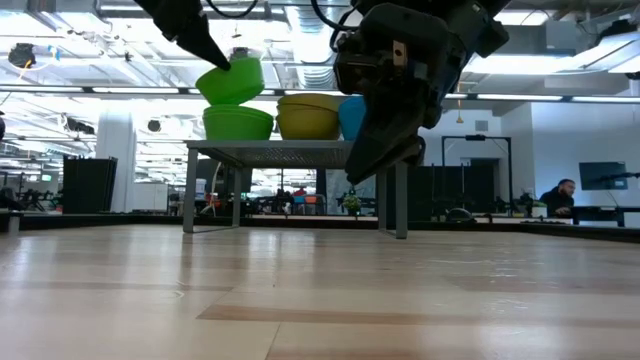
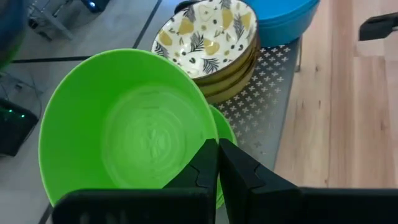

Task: Pick & Place Mini bowls
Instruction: Stack the green bowl on top of the other green bowls on the shelf

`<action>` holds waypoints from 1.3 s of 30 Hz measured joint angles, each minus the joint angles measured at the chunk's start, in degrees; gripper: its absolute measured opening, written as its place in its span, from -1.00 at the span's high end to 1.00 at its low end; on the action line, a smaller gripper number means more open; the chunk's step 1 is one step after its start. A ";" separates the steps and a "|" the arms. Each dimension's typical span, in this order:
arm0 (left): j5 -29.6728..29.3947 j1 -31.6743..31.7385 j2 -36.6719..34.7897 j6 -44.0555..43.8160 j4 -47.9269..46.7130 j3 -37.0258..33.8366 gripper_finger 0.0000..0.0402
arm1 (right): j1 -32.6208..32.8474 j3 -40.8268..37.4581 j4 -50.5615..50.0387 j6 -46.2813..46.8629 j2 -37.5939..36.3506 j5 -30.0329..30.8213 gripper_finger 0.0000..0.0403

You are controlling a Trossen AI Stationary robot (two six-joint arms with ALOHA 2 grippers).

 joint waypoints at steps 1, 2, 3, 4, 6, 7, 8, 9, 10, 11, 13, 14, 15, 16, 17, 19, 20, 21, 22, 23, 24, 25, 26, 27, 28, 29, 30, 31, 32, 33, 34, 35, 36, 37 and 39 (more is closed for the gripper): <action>-0.07 0.01 0.24 -0.02 0.02 0.02 0.96 | 0.16 0.00 0.00 0.00 0.00 0.00 0.74; -0.06 0.01 0.42 -0.08 0.01 0.00 0.97 | 0.24 0.00 0.02 0.00 0.00 0.00 0.74; 0.18 0.01 0.72 -0.22 0.04 -0.14 0.97 | 0.26 0.00 0.09 0.00 0.00 -0.02 0.74; 0.61 -0.01 1.17 -0.22 0.25 -0.28 0.97 | 0.32 0.00 0.15 0.00 0.00 -0.05 0.74; 0.59 -0.03 2.22 -0.11 0.33 -1.07 0.96 | 0.29 -0.02 0.27 0.00 0.00 -0.04 0.74; 0.35 -0.03 2.76 0.27 -0.03 -1.30 0.96 | 0.29 -0.02 0.39 0.00 0.00 -0.04 0.74; 0.27 -0.01 3.26 0.97 -0.01 -1.35 0.96 | 0.26 -0.02 0.39 0.00 0.00 -0.04 0.74; 0.16 -0.01 3.60 1.28 0.40 -1.34 0.96 | 0.24 -0.02 0.39 0.00 0.00 -0.04 0.74; 0.08 0.00 3.69 1.34 0.83 -1.34 0.97 | 0.24 -0.02 0.39 0.00 0.00 -0.02 0.74; 0.07 0.13 3.82 1.39 0.90 -1.34 0.97 | 0.24 -0.02 0.37 0.00 0.00 -0.02 0.74; 0.13 0.64 4.12 1.49 0.84 -1.34 0.96 | 0.24 -0.02 0.39 0.00 0.00 -0.03 0.74; 0.11 0.89 4.11 1.47 0.49 -1.34 0.96 | 0.24 -0.02 0.37 0.00 0.00 -0.03 0.74; 0.06 1.16 4.04 1.47 0.51 -1.34 0.95 | 0.24 -0.02 0.38 0.00 0.00 -0.04 0.74; 0.25 1.43 4.01 1.48 0.66 -1.34 0.95 | 0.24 -0.02 0.38 0.00 0.00 -0.04 0.74; 0.83 1.76 4.01 1.45 0.62 -1.34 0.95 | 0.24 -0.02 0.39 0.00 0.00 -0.04 0.74; 2.01 2.38 4.05 1.37 0.53 -1.34 0.95 | 0.20 -0.02 0.39 0.00 0.00 -0.02 0.74; 2.18 2.61 4.18 1.35 0.60 -1.34 0.95 | 0.20 -0.02 0.37 0.00 0.00 -0.02 0.74; 2.20 2.87 4.30 1.31 0.66 -1.34 0.95 | 0.20 -0.02 0.37 0.00 0.00 -0.02 0.74; 2.27 3.16 4.40 1.31 0.57 -1.34 0.95 | 0.20 -0.02 0.39 0.00 0.00 -0.02 0.74; 2.21 3.38 4.63 1.31 0.60 -1.34 0.94 | 0.20 -0.02 0.37 0.00 0.00 -0.04 0.74; 2.22 3.44 4.80 1.31 0.74 -1.34 0.92 | 0.20 -0.02 0.37 0.00 0.00 -0.03 0.74; 2.22 3.44 4.92 1.31 0.63 -1.34 0.90 | 0.20 -0.02 0.37 0.00 0.00 -0.04 0.74; 2.21 3.44 5.22 1.32 0.57 -1.34 0.88 | 0.20 -0.02 0.38 0.00 0.00 -0.04 0.74; 2.24 3.43 5.46 1.35 0.75 -1.34 0.84 | 0.20 -0.02 0.38 0.00 0.00 -0.02 0.74; 2.29 3.42 5.63 1.39 0.61 -1.34 0.81 | 0.20 -0.02 0.35 0.00 0.00 -0.02 0.74; 2.28 3.42 5.94 1.43 0.56 -1.34 0.77 | 0.20 -0.02 0.35 0.00 0.00 -0.02 0.74; 2.29 3.42 6.22 1.44 0.92 -1.34 0.73 | 0.20 -0.02 0.37 0.00 0.00 -0.02 0.74; 2.22 3.42 6.41 1.46 0.84 -1.34 0.69 | 0.20 -0.02 0.35 -0.01 0.00 -0.03 0.74; 2.22 3.42 6.67 1.46 0.75 -1.34 0.65 | 0.20 -0.02 0.35 0.00 0.00 -0.04 0.74; 2.22 3.42 6.76 1.46 1.20 -1.34 0.62 | 0.20 -0.02 0.37 0.00 0.00 -0.04 0.74; 2.22 3.42 6.76 1.46 1.38 -1.34 0.59 | 0.20 -0.02 0.34 -0.01 0.00 -0.04 0.74; 2.22 3.42 6.73 1.46 1.51 -1.34 0.57 | 0.20 -0.02 0.34 0.00 0.00 -0.04 0.74; 2.22 3.42 6.67 1.46 1.90 -1.34 0.55 | 0.20 -0.02 0.35 0.00 0.00 -0.04 0.74; 2.22 3.42 6.59 1.46 2.06 -1.34 0.53 | 0.20 -0.02 0.35 -0.02 0.00 -0.04 0.74; 2.22 3.42 6.31 1.46 2.19 -1.34 0.50 | 0.20 -0.02 0.35 0.00 0.00 -0.04 0.74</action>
